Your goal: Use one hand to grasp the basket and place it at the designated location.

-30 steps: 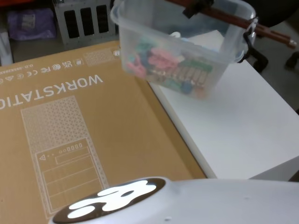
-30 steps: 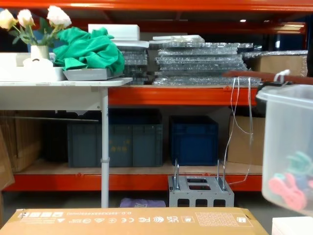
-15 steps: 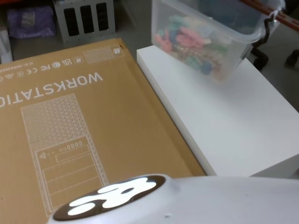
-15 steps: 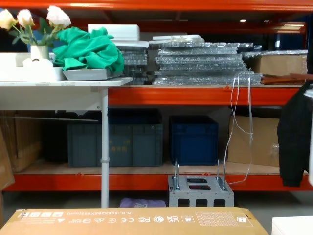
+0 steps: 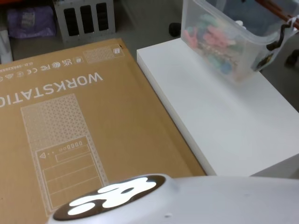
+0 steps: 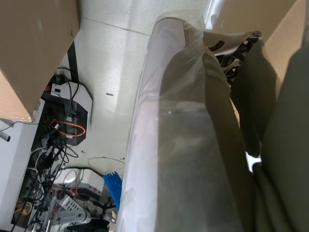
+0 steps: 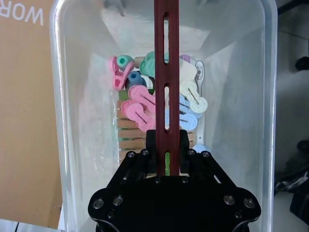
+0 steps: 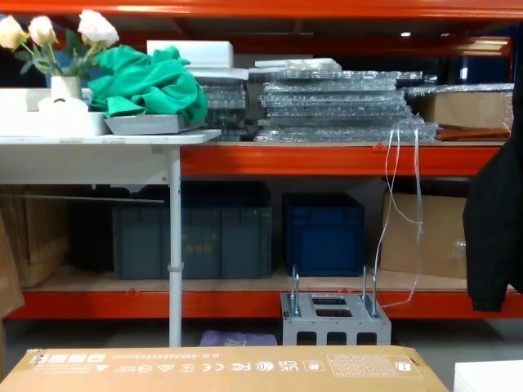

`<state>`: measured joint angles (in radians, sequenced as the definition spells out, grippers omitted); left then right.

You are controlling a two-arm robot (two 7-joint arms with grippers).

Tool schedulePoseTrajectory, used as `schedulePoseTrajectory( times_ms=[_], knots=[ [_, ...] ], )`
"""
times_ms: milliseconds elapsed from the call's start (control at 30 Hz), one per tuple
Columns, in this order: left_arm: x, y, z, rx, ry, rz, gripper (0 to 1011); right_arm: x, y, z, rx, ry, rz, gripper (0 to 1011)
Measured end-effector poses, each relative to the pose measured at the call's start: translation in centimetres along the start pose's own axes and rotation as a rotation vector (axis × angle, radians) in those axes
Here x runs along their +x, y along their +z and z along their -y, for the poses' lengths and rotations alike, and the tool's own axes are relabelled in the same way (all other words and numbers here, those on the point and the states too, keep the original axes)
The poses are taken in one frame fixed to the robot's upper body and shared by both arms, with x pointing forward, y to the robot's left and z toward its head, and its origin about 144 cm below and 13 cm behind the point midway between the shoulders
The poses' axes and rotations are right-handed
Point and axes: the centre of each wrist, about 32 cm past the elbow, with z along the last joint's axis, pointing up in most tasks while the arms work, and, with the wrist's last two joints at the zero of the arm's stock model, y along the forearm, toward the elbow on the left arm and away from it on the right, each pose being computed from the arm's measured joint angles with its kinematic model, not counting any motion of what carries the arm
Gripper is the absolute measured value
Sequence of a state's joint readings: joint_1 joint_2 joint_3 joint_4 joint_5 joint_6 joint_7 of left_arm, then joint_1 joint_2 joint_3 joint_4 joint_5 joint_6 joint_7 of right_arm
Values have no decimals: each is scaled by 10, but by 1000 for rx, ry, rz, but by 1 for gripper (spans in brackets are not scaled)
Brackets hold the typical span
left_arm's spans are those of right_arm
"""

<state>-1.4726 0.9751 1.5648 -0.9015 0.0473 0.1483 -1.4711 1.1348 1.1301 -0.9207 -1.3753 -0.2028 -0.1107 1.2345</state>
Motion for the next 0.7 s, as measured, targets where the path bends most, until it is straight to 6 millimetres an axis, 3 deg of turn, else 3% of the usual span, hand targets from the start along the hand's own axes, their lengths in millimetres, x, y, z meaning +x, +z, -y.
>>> schedulePoseTrajectory(
  times_ms=[700],
  knots=[
    [0, 0, 0, 0, 0, 0, 0, -36, 4, -10, -41, 27, -103, 239]
  ],
)
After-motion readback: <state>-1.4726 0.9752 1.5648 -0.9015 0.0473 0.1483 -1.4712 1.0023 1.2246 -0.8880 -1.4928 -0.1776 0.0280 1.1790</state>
